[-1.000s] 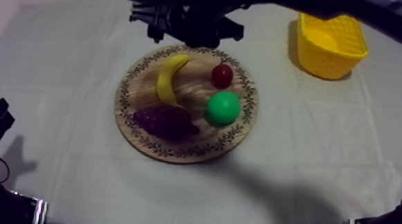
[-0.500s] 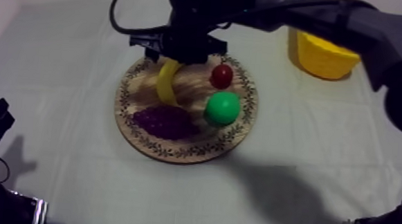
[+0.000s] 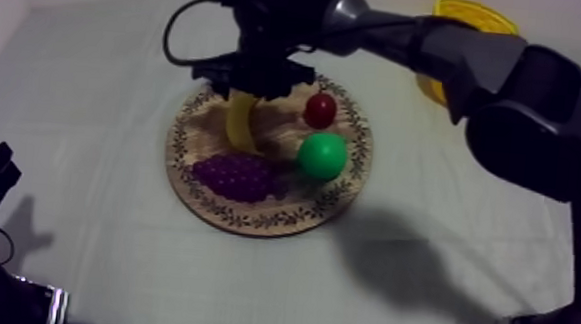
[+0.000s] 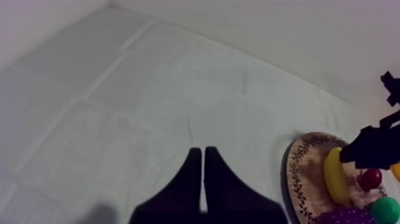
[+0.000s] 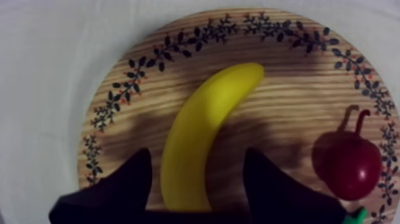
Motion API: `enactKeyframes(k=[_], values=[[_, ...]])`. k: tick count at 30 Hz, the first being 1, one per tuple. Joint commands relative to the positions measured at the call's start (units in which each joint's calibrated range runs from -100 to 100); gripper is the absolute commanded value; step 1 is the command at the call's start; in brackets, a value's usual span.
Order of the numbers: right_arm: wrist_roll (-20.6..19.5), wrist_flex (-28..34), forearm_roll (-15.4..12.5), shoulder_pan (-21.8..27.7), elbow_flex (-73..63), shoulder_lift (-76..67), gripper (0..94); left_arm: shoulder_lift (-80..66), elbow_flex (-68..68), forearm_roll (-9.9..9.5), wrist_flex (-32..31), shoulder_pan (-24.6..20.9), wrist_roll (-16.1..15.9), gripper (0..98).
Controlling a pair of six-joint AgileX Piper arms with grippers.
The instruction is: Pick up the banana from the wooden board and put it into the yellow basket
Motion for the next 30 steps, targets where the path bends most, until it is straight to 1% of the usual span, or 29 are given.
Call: enactKeyframes(k=[1, 10, 13, 19, 22, 25, 30], values=[[0.0, -0.5, 0.1, -0.3, -0.3, 1.1, 46.1, 0.0, 0.0, -0.03, 0.0, 0.0, 0.0, 0.1], [0.4, -1.0, 0.1, -1.2, -2.0, 5.0, 44.2, 0.0, 0.0, -0.03, 0.0, 0.0, 0.0, 0.1], [0.8, -0.7, 0.3, -1.2, -3.4, 5.9, 40.1, 0.0, 0.0, -0.03, 0.0, 0.0, 0.0, 0.1], [2.9, -0.5, 0.3, -0.8, -6.0, 7.0, 28.5, 0.0, 0.0, -0.03, 0.0, 0.0, 0.0, 0.1], [3.8, -0.6, 0.7, -0.8, -6.9, 7.3, 23.8, 0.0, 0.0, -0.03, 0.0, 0.0, 0.0, 0.1], [4.1, -0.2, 1.6, -1.2, -7.7, 7.3, 20.8, 0.0, 0.0, -0.03, 0.0, 0.0, 0.0, 0.1], [4.1, 0.7, 2.7, -1.7, -6.9, 5.5, 19.4, 0.0, 0.0, -0.03, 0.0, 0.0, 0.0, 0.1]])
